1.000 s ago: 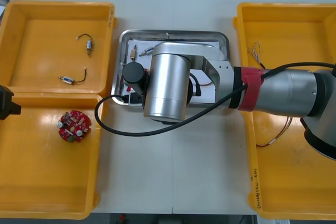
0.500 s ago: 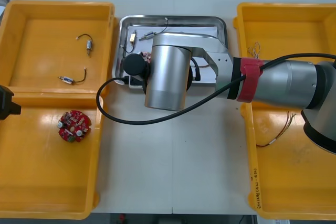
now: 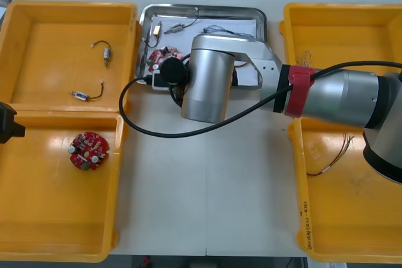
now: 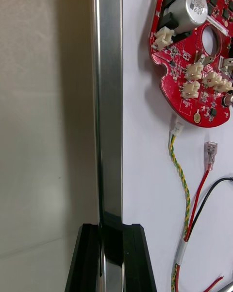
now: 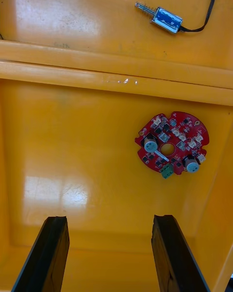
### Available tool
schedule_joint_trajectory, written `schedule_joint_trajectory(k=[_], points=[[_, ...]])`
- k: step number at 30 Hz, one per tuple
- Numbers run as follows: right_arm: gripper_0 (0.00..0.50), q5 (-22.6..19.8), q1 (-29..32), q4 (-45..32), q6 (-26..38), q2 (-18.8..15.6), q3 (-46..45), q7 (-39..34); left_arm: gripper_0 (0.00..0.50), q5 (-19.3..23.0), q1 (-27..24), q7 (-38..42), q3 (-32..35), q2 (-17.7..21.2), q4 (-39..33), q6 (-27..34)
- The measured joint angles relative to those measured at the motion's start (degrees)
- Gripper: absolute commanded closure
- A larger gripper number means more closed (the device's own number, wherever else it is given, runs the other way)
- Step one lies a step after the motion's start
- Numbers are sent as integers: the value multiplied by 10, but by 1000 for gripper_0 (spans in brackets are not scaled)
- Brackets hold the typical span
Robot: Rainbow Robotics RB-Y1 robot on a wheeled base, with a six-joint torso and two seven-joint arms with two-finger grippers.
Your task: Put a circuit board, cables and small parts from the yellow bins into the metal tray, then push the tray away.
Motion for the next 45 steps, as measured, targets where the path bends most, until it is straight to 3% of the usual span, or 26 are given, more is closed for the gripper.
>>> schedule_joint_trajectory(k=[32,34,35,36,45], points=[[500,4,-20,89,-145,-22,32,37,0,0,0,0,0,0,0,0],[229,4,-21,91,-146,-22,35,37,0,0,0,0,0,0,0,0],[229,4,-21,91,-146,-22,35,37,0,0,0,0,0,0,0,0],[0,4,-21,91,-146,-22,35,38,0,0,0,0,0,0,0,0],[0,3,-22,91,-146,-22,35,38,0,0,0,0,0,0,0,0]])
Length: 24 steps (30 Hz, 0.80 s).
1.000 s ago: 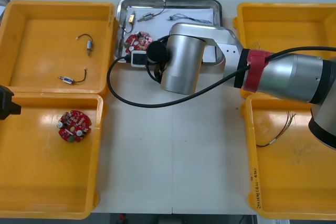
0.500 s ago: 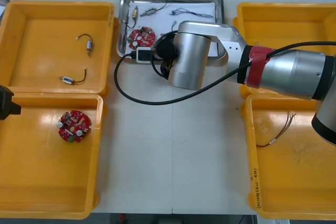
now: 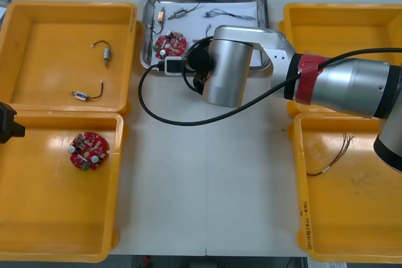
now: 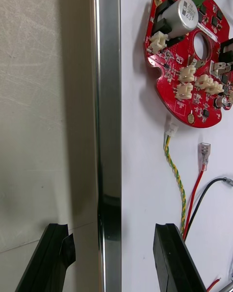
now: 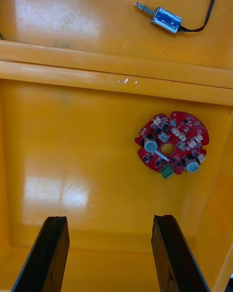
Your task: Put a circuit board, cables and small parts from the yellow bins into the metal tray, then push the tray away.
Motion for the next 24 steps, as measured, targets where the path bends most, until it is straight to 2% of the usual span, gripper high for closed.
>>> schedule_joint_trajectory(k=[3,6,16,24], points=[[0,-15,-2,-3,11,0,-1,0,0,0,0,0,0,0,0,0],[0,-34,-4,-17,55,0,-12,0,0,0,0,0,0,0,0,0],[0,-36,3,-117,192,-3,-80,0,0,0,0,0,0,0,0,0],[0,-37,51,-215,342,-3,-180,-8,0,0,0,0,0,0,0,0]])
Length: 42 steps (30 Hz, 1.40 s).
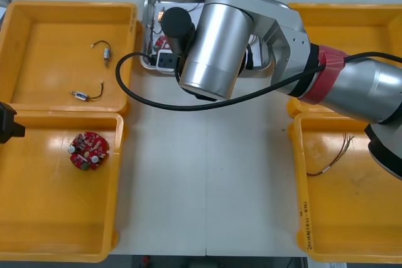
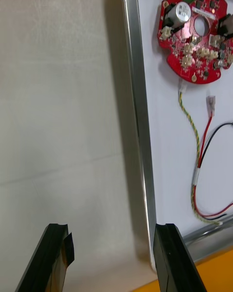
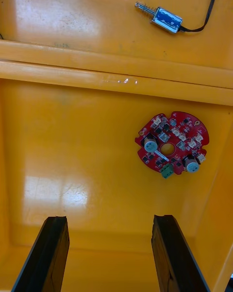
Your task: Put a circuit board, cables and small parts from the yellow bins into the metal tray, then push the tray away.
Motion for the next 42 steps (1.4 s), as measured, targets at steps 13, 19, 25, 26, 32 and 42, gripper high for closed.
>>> schedule_joint_trajectory(k=[13,19,25,26,32,42], points=[[0,18,112,-175,211,-4,-173,-35,0,0,0,0,0,0,0,0],[0,38,164,-269,212,-17,-224,-39,0,0,0,0,0,0,0,0],[0,37,223,-336,213,-55,-282,-46,0,0,0,0,0,0,0,0],[0,36,235,-345,213,-64,-293,-51,0,0,0,0,0,0,0,0],[0,-1,305,-387,213,-99,-388,-69,0,0,0,0,0,0,0,0],[0,-65,417,-430,213,-117,-584,-81,0,0,0,0,0,0,0,0]])
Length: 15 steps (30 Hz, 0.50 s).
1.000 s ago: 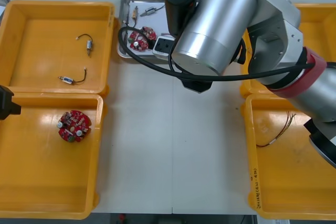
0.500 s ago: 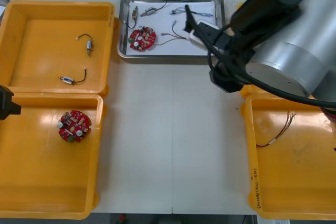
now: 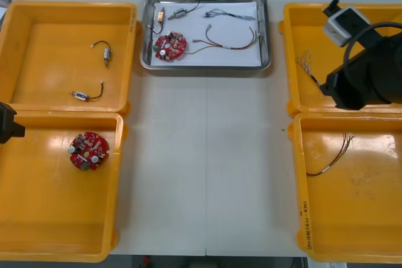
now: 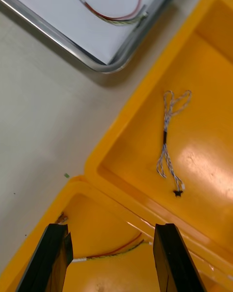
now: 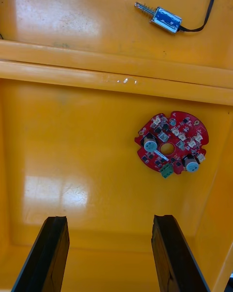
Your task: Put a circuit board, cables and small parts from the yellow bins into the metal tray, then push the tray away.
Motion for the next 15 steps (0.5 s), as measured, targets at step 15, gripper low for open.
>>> schedule_joint_trajectory(k=[15], points=[[0,-24,158,-49,0,-2,-162,-14,0,0,0,0,0,0,0,0]])
